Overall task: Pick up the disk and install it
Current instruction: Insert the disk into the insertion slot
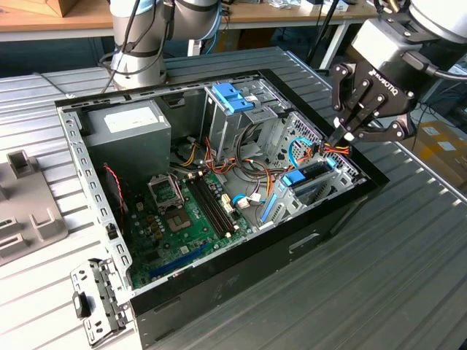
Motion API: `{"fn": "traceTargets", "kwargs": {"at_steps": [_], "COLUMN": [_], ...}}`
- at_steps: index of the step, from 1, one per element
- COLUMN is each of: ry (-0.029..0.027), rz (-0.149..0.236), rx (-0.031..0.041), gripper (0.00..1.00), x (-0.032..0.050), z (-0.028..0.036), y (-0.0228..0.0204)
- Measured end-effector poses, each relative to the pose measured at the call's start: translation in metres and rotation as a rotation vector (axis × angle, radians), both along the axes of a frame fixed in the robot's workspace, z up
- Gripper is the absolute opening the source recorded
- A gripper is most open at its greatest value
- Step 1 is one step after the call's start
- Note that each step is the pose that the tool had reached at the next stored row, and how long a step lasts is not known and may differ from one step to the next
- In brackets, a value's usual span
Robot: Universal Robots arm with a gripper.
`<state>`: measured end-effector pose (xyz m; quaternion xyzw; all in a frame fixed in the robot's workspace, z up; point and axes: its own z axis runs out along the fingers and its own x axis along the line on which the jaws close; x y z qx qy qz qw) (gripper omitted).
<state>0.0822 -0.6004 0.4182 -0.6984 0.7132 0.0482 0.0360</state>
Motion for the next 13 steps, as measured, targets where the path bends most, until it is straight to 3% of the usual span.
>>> {"fn": "traceTargets", "kwargs": {"at_steps": [13], "ry": [0.0], "rz": [0.0], "rx": [-0.0019], "gripper": [0.11], "x": [0.0237], "z": [-0.012], "y": [0.0]}}
